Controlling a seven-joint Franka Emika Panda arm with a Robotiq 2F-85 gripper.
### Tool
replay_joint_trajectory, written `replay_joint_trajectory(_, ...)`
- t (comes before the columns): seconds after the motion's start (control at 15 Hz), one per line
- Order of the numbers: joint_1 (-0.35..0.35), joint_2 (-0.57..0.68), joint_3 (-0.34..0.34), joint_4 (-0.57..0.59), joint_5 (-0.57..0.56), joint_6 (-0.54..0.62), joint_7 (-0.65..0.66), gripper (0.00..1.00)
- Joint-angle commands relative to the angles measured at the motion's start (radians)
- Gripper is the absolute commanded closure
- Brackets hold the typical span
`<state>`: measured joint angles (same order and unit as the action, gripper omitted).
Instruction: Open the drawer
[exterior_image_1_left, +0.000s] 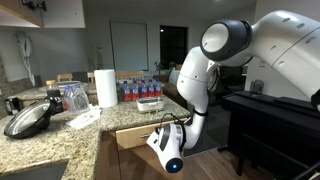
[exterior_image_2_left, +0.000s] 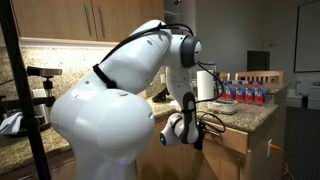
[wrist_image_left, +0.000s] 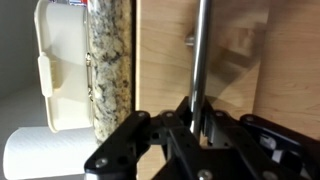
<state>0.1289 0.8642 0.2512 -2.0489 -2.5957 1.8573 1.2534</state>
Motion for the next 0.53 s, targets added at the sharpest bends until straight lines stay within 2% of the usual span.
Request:
replay_joint_trajectory(0.0, 0.039, -0.022, 0.036, -0.171, -0.019, -0.072, 0.069, 0.92)
replay_joint_trajectory(0.47, 0.063, -0.042, 0.081, -0.322, -0.003, -0.201, 0.112, 0.92)
